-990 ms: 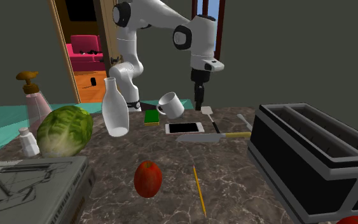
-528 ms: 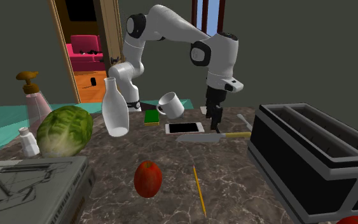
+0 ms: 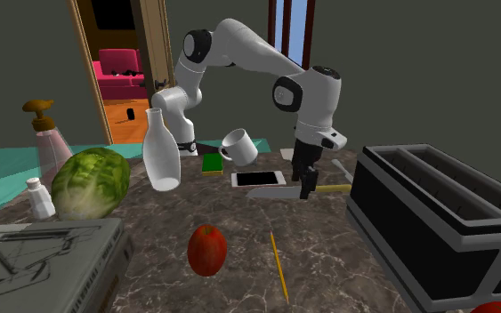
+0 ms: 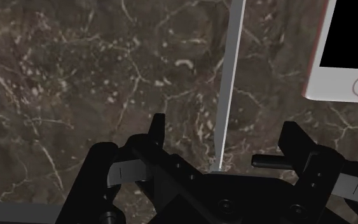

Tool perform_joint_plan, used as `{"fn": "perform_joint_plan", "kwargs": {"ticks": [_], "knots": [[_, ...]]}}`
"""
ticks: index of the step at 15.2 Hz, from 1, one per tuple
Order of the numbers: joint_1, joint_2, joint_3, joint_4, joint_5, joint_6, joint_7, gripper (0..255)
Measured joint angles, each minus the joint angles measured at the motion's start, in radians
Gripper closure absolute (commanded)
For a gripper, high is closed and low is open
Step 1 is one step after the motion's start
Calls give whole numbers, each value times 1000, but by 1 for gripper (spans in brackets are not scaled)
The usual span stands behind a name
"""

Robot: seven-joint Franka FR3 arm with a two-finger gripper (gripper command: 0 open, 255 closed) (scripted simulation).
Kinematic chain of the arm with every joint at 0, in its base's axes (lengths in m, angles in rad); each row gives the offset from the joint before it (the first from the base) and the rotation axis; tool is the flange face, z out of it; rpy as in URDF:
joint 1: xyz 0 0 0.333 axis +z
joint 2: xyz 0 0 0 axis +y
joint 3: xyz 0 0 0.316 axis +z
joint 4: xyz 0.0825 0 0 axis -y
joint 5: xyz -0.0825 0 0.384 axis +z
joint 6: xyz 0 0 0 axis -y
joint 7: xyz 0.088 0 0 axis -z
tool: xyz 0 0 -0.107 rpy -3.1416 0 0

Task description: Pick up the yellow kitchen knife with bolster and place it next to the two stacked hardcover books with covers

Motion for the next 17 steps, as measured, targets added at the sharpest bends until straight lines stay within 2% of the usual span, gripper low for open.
{"fn": "perform_joint_plan", "kwargs": {"ticks": [8,9,17], "knots": [[0,5,1,-23,2,28,-2,0],[0,5,1,-23,2,28,-2,255],[0,5,1,-23,2,28,-2,255]]}}
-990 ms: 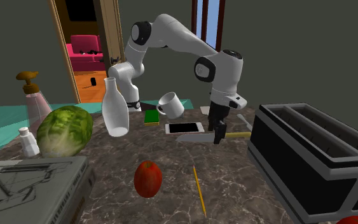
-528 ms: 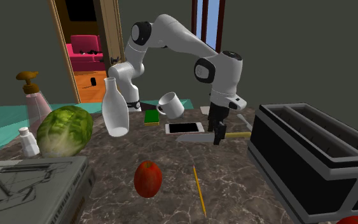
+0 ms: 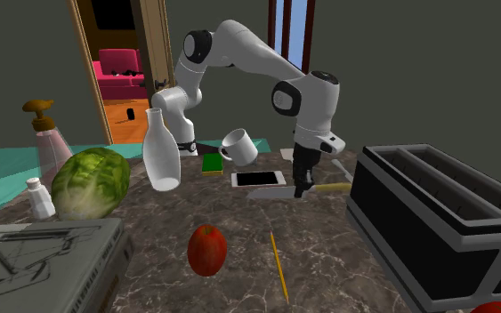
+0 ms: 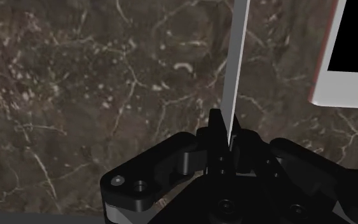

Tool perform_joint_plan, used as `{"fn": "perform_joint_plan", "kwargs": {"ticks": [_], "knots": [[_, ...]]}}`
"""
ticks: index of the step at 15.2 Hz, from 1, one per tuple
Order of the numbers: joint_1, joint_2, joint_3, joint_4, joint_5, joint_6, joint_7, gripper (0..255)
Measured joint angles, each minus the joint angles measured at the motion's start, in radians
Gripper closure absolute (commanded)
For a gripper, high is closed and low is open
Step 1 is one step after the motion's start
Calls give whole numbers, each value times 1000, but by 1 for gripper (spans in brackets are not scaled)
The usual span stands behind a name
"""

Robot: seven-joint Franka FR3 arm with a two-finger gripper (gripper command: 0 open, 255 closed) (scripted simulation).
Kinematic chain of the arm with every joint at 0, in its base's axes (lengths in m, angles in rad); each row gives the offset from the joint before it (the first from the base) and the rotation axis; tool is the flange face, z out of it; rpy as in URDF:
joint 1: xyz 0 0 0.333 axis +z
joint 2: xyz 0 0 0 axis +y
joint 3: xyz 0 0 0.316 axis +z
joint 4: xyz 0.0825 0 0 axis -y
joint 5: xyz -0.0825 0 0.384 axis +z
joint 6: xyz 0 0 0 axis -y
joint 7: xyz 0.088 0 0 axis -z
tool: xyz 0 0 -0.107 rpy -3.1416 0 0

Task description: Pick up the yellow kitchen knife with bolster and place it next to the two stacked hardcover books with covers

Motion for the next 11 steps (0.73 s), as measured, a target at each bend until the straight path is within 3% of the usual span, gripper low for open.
{"fn": "perform_joint_plan", "kwargs": {"ticks": [11], "knots": [[2,-38,-7,47,-11,-84,3,255]]}}
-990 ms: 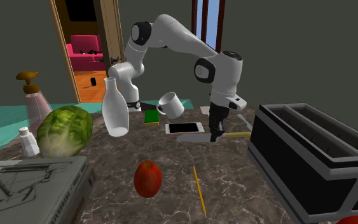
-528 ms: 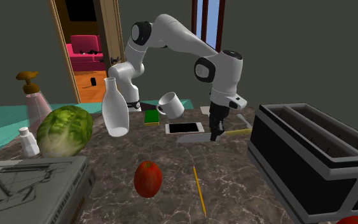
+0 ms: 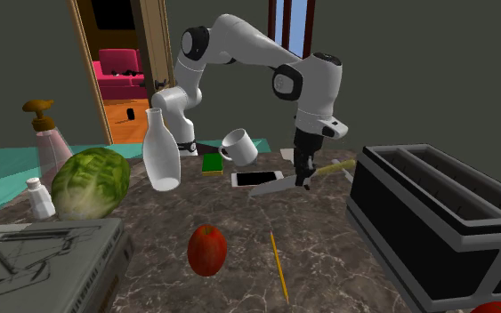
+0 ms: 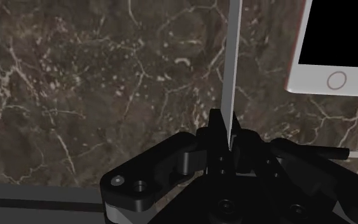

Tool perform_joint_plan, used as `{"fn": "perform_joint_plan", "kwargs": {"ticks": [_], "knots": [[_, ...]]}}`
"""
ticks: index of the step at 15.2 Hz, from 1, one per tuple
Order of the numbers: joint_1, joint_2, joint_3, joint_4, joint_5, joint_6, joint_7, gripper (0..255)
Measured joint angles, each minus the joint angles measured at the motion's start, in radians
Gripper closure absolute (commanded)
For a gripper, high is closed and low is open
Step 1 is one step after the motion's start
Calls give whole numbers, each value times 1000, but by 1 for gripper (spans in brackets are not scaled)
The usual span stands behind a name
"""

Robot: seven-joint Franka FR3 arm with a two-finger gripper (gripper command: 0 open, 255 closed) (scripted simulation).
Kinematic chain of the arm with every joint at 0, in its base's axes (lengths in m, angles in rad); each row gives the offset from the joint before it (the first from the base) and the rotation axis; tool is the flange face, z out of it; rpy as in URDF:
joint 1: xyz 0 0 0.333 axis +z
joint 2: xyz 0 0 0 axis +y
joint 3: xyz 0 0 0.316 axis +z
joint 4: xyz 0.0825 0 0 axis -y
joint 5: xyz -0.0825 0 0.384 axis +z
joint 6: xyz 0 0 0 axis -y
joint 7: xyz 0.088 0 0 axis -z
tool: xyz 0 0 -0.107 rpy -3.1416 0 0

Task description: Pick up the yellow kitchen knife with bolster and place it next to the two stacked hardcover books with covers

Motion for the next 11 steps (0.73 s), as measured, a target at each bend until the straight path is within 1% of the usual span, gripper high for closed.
{"fn": "perform_joint_plan", "kwargs": {"ticks": [11], "knots": [[-5,-28,-6,107,-9,-134,2,255]]}}
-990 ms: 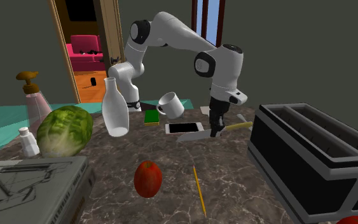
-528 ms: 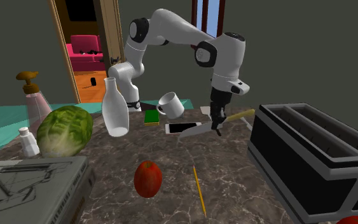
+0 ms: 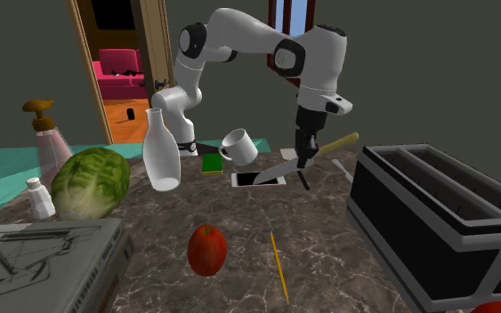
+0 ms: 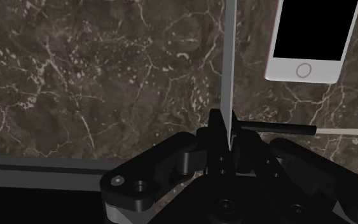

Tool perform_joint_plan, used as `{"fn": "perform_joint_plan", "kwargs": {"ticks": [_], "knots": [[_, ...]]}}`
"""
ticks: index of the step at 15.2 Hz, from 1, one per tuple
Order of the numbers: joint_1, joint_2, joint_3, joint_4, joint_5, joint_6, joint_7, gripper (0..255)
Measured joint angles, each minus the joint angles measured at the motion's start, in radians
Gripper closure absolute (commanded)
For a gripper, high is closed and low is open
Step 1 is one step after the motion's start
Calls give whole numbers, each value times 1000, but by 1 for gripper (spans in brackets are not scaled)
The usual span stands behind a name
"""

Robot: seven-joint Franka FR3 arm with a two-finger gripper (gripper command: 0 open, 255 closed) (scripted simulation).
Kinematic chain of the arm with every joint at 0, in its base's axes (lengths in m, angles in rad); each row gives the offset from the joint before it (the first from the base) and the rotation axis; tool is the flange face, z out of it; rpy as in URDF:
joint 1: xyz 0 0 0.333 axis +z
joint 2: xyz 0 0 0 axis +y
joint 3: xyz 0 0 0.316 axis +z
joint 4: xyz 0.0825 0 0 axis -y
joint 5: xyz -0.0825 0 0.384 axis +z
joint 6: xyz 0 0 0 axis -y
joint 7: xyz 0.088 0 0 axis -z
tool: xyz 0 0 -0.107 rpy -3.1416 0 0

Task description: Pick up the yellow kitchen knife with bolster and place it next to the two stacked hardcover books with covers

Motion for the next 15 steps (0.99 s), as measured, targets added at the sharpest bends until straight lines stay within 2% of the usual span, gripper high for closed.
{"fn": "perform_joint_plan", "kwargs": {"ticks": [13,15], "knots": [[-17,7,-3,180,0,-172,-2,255],[-23,-29,-11,132,-7,-158,-21,255]]}}
